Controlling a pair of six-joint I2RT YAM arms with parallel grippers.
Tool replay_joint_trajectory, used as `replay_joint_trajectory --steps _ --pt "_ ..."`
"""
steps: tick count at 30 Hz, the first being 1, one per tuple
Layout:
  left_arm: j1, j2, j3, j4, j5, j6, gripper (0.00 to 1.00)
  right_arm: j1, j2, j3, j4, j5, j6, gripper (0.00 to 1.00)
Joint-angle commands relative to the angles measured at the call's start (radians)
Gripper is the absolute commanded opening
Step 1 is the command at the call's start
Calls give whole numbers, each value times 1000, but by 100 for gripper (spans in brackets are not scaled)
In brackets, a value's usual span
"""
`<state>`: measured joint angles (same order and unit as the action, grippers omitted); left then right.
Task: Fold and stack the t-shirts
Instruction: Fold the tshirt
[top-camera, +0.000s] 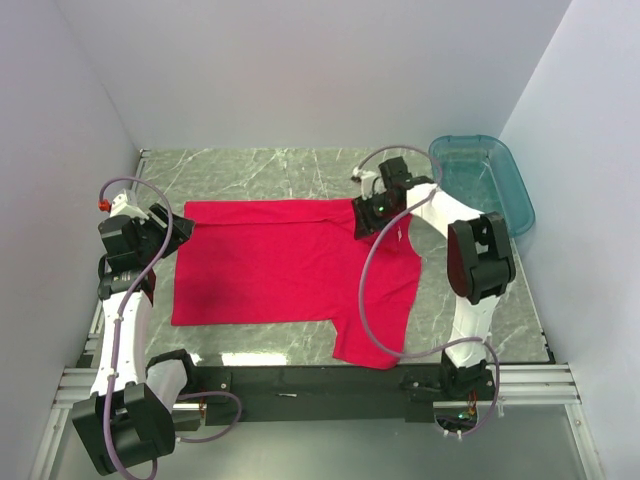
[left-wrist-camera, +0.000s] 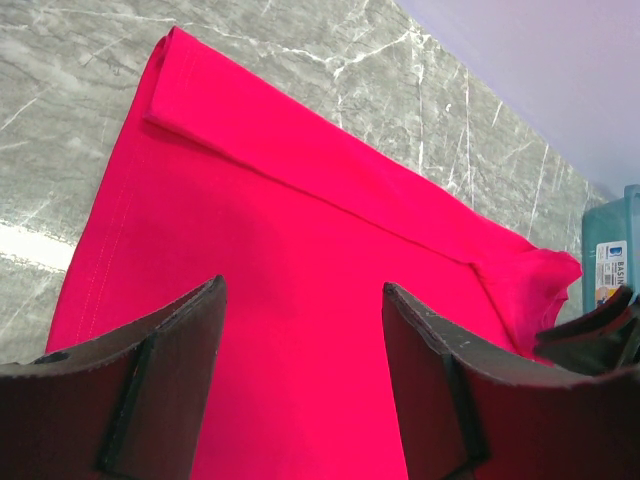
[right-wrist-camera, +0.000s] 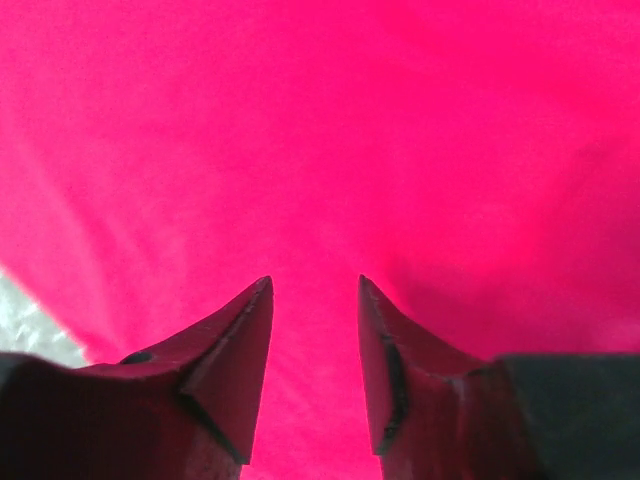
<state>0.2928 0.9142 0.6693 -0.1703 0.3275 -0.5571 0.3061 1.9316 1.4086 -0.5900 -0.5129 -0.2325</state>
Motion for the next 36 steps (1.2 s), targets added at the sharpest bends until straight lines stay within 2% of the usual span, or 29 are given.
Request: replay_joint_trajectory --steps 1,8,14,26,29,36 --pt "-4 -3 -2 14 16 22 69 -73 36 93 45 88 44 49" --pt "-3 5 1 8 8 26 69 -93 202 314 -23 83 -7 46" --pt "-4 17 3 8 5 28 69 -93 299 430 -57 90 -1 46" --pt "-3 28 3 14 8 26 69 -88 346 444 -93 71 -11 41" --pt "-4 25 3 12 5 26 69 -85 348 448 -106 68 -21 37" --pt "-4 25 1 15 7 26 69 -85 302 405 -93 33 -21 15"
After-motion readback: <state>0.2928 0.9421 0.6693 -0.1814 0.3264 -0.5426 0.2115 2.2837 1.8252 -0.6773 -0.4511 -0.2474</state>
